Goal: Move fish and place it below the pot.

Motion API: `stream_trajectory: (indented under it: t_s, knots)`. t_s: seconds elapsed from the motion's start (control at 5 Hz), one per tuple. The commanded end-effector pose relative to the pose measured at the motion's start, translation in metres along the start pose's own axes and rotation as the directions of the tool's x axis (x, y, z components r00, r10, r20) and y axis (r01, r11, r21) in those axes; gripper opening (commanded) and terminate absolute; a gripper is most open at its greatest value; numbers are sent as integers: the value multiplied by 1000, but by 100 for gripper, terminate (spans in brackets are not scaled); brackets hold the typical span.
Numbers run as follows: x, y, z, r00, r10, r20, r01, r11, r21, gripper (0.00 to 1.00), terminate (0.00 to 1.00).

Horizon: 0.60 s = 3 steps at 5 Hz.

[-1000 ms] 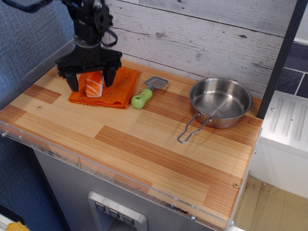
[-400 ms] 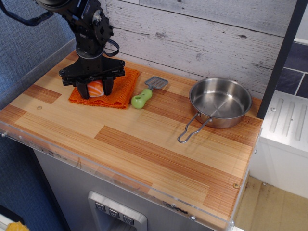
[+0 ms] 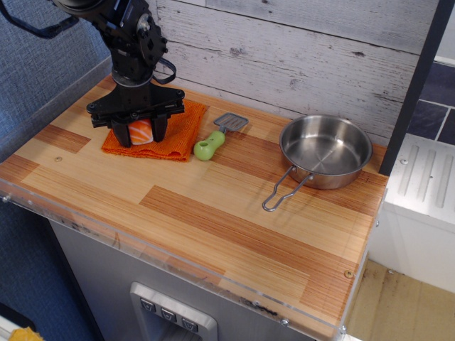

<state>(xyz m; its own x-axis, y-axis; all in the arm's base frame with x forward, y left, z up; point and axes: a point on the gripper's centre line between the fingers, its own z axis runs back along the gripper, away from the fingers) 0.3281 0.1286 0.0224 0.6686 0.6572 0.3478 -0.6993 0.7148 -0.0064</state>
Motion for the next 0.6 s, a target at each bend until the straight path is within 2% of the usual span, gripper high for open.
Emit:
stream_trajectory:
  t_s: [0.0,0.2,0.4]
  knots:
    - [25,-11,59,991,17,135,-8,997,-71,0,0]
    - [18,-17,73,990,7,138,6,996,-94,0,0]
    - [0,-27,82,992,-17,127,32,993,-117,0,0]
